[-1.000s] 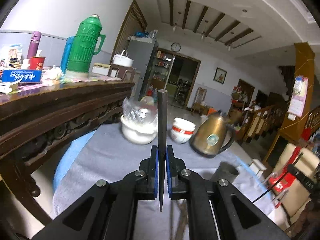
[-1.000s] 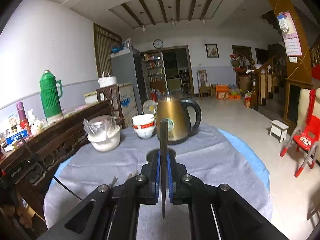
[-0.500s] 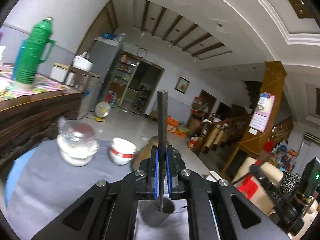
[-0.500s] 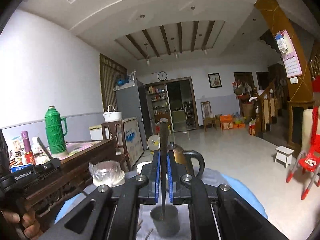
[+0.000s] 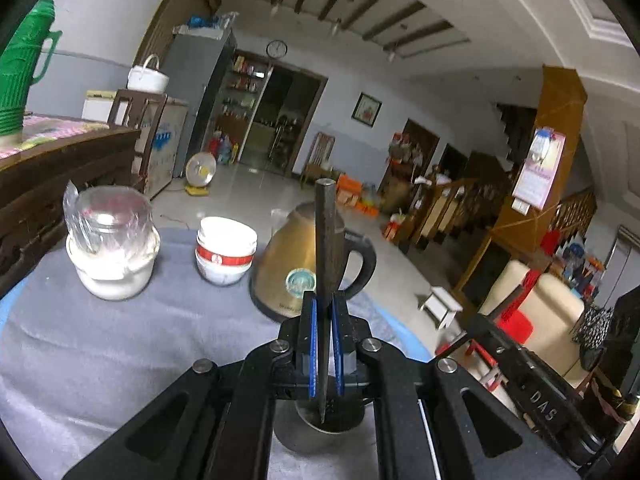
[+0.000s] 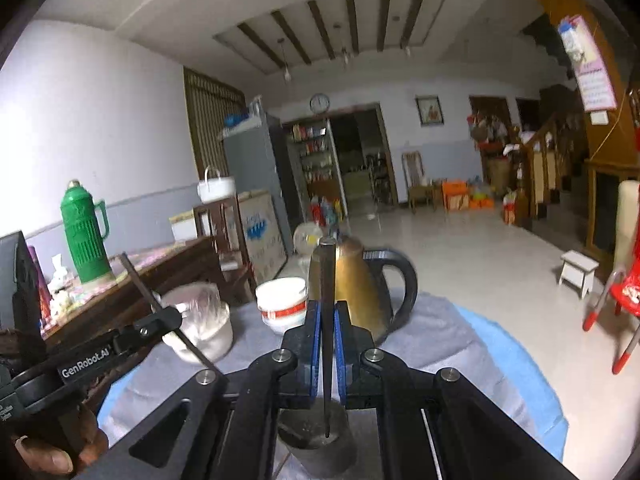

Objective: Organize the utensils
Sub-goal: 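Lower both chopsticks into the grey perforated cup and open both tools, then move both tools back over the remaining chopstick pile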

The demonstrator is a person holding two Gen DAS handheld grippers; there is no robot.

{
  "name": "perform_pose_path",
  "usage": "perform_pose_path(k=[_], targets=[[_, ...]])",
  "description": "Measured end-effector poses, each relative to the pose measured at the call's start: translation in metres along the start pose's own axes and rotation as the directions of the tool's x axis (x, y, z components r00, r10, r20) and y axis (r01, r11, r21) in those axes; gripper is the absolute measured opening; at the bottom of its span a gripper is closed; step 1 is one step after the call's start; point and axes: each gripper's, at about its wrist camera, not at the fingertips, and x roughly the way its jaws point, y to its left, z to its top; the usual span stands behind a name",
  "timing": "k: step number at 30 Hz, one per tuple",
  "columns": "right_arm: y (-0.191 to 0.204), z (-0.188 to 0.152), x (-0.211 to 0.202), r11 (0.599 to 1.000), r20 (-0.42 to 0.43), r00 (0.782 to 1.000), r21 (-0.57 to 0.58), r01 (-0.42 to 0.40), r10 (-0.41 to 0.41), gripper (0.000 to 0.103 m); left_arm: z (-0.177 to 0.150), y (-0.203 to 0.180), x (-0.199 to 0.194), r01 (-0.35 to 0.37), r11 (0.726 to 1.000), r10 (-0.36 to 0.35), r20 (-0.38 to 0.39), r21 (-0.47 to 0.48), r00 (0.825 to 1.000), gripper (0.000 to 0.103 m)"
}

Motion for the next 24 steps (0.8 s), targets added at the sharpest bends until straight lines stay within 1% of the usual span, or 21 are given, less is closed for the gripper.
perform_pose_path(k=[3, 5, 10, 13, 14, 15, 16, 17, 18, 19, 20, 21, 23, 24], targets=[[-0.002, -0.012, 0.017, 1.0, -0.06, 0.998, -0.002, -0.004, 0.004, 0.007, -0.005, 0.001, 0.012, -0.008, 1.0, 0.009, -0.033, 0.005, 0.999, 0.007], [-0.004, -0.019, 0.024, 1.0, -0.086, 0.996, -0.002, -0.002, 0.002, 0.007, -0.008, 0.001, 0.017, -0.012, 1.0, 0.012, -0.059, 0.007, 0.998, 0.007], [-0.01, -0.025, 0.036, 1.0, -0.156, 0.988, 0.003, -0.009, 0.01, 0.008, -0.014, 0.001, 0.027, -0.016, 1.0, 0.018, -0.104, 0.018, 0.994, 0.007], [-0.013, -0.025, 0.037, 1.0, -0.173, 0.985, 0.008, -0.004, 0.006, 0.009, -0.013, 0.005, 0.028, -0.016, 1.0, 0.017, -0.124, 0.006, 0.992, 0.007], [-0.013, -0.025, 0.037, 1.0, -0.182, 0.983, 0.009, -0.004, 0.006, 0.009, -0.012, 0.006, 0.027, -0.02, 1.0, 0.021, -0.129, 0.004, 0.991, 0.01], [-0.011, -0.025, 0.038, 1.0, -0.188, 0.982, 0.006, -0.001, 0.002, 0.009, -0.011, 0.006, 0.024, -0.027, 1.0, 0.027, -0.132, 0.002, 0.991, 0.017], [-0.009, -0.023, 0.037, 1.0, -0.193, 0.981, -0.002, 0.007, -0.008, 0.009, -0.01, 0.008, 0.024, -0.028, 1.0, 0.028, -0.133, -0.001, 0.991, 0.023], [-0.008, -0.021, 0.036, 1.0, -0.193, 0.981, -0.009, 0.012, -0.014, 0.009, -0.008, 0.009, 0.018, -0.027, 1.0, 0.025, -0.126, -0.015, 0.992, 0.032], [-0.007, -0.018, 0.032, 1.0, -0.186, 0.982, -0.02, 0.02, -0.024, 0.01, -0.005, 0.011, 0.011, -0.026, 0.999, 0.023, -0.111, -0.027, 0.994, 0.037], [-0.005, -0.015, 0.028, 0.999, -0.178, 0.983, -0.027, 0.03, -0.035, 0.012, -0.002, 0.013, 0.006, -0.028, 0.999, 0.025, -0.1, -0.032, 0.995, 0.041], [-0.005, -0.011, 0.023, 0.999, -0.168, 0.985, -0.028, 0.041, -0.046, 0.014, 0.002, 0.014, -0.003, -0.033, 0.999, 0.03, -0.085, -0.037, 0.996, 0.049], [-0.004, -0.007, 0.017, 0.998, -0.156, 0.986, -0.026, 0.05, -0.053, 0.022, 0.005, 0.016, -0.01, -0.035, 0.999, 0.032, -0.071, -0.042, 0.997, 0.055], [-0.003, 0.001, 0.002, 0.998, -0.123, 0.99, -0.018, 0.063, -0.065, 0.05, 0.014, 0.022, -0.033, -0.037, 0.998, 0.035, -0.025, -0.06, 0.999, 0.058], [-0.003, 0.004, -0.008, 0.998, -0.092, 0.994, -0.008, 0.066, -0.067, 0.078, 0.018, 0.025, -0.046, -0.038, 0.997, 0.038, -0.004, -0.067, 0.999, 0.063]])
